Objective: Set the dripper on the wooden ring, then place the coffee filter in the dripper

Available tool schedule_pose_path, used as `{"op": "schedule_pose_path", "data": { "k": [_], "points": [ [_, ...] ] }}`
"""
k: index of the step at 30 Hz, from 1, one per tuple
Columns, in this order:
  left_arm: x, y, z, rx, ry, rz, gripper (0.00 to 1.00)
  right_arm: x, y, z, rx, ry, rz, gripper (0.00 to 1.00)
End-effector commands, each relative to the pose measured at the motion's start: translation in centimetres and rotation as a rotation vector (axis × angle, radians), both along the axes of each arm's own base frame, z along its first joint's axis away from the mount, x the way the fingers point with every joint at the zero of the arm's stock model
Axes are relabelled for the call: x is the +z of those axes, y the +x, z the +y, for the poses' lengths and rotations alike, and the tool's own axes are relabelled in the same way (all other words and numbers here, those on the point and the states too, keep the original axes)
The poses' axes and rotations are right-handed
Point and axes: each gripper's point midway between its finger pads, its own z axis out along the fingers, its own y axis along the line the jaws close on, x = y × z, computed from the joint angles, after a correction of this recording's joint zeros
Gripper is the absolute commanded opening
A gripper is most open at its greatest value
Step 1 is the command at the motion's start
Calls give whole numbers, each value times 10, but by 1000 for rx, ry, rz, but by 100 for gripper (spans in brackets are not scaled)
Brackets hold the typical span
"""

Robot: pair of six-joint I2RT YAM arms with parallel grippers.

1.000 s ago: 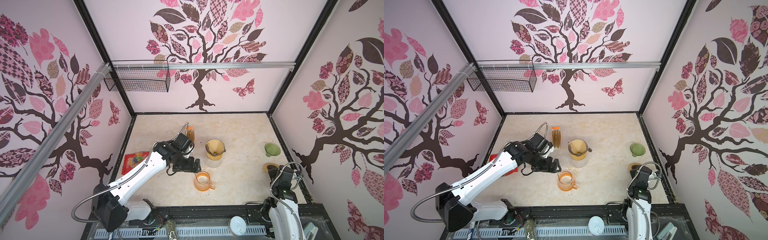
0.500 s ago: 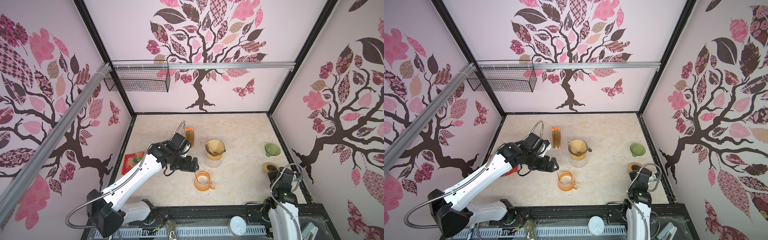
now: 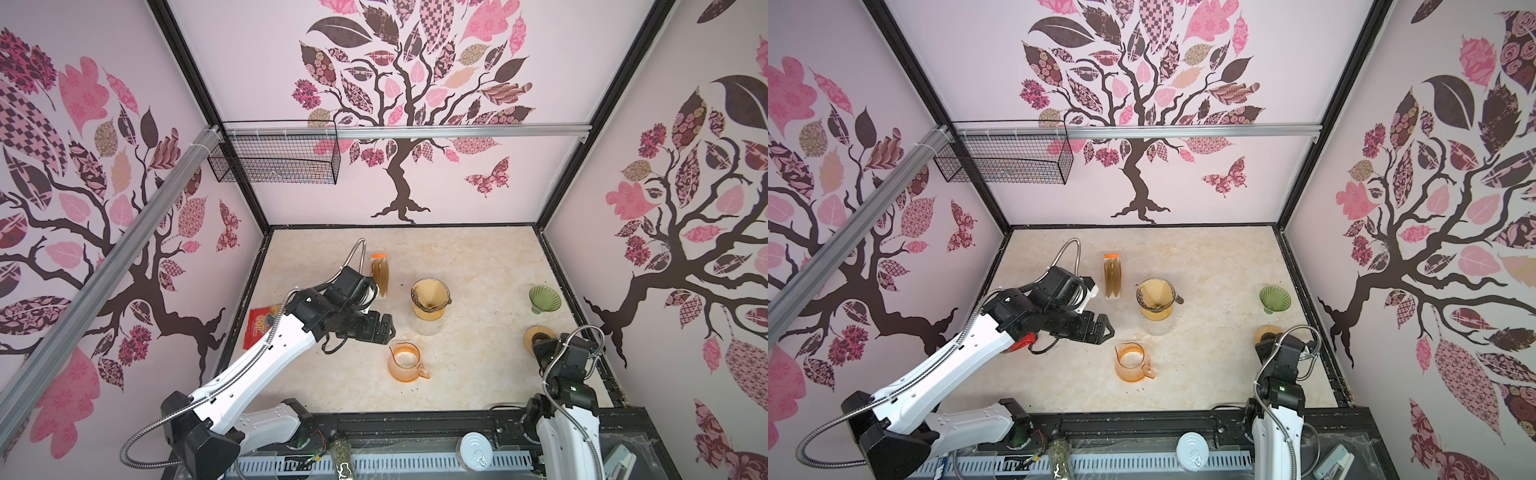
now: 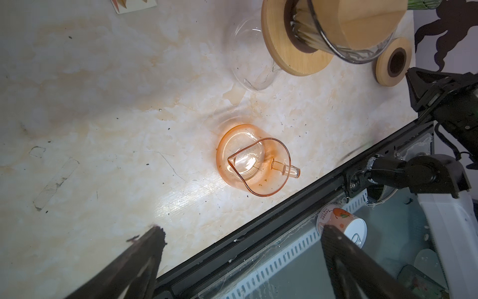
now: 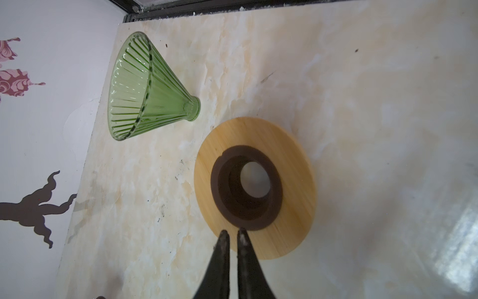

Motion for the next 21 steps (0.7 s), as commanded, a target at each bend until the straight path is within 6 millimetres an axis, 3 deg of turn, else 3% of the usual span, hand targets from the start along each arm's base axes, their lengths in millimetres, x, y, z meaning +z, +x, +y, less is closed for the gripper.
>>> {"op": "schedule_pose_path", "data": {
  "k": [1, 9, 14, 16, 20, 21],
  "points": [
    [12, 6, 2, 3, -18, -64, 98, 23, 6, 10, 65, 11, -51, 8],
    [13, 8, 9, 25, -48, -76, 98, 35, 12, 34, 214, 47, -77, 3],
    [13, 8, 9, 22, -57, -83, 98, 41, 11, 32, 210, 29, -74, 6],
    [14, 7, 8, 16, -66, -83, 98, 41, 10, 28, 187, 19, -60, 23],
    [14, 7, 6, 10, -74, -87, 98, 34, 0, 7, 83, -22, 51, 72],
    [14, 8, 6, 9, -76, -88, 98, 31, 0, 5, 73, -18, 71, 79]
  ]
}}
